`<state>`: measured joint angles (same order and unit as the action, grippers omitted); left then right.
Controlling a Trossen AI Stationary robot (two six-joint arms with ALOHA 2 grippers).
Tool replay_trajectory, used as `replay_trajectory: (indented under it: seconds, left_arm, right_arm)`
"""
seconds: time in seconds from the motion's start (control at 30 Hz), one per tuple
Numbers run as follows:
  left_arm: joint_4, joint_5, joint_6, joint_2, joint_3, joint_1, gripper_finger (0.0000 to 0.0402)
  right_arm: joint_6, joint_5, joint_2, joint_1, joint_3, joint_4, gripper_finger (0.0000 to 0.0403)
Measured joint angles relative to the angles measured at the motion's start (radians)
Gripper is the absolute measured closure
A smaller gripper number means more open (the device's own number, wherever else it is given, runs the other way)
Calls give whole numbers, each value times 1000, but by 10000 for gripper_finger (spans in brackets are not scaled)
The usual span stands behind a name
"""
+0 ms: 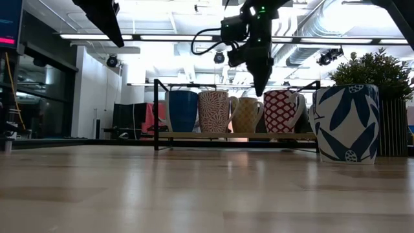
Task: Place coffee mugs
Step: Adjust the red patterned mug on the shelf
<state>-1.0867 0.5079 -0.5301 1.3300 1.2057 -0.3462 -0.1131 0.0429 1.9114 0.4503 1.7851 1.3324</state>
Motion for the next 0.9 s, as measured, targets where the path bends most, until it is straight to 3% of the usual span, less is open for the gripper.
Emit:
replay_trajectory:
  seconds: [0.47, 0.9]
  left_arm:
    - [0, 0, -19, 0, 0, 0, 273]
    - [0, 0, -44, 0, 0, 0, 273]
  right_arm:
    - [8, 64, 0, -5, 0, 45, 371]
    - [-5, 26, 0, -3, 0, 27, 371]
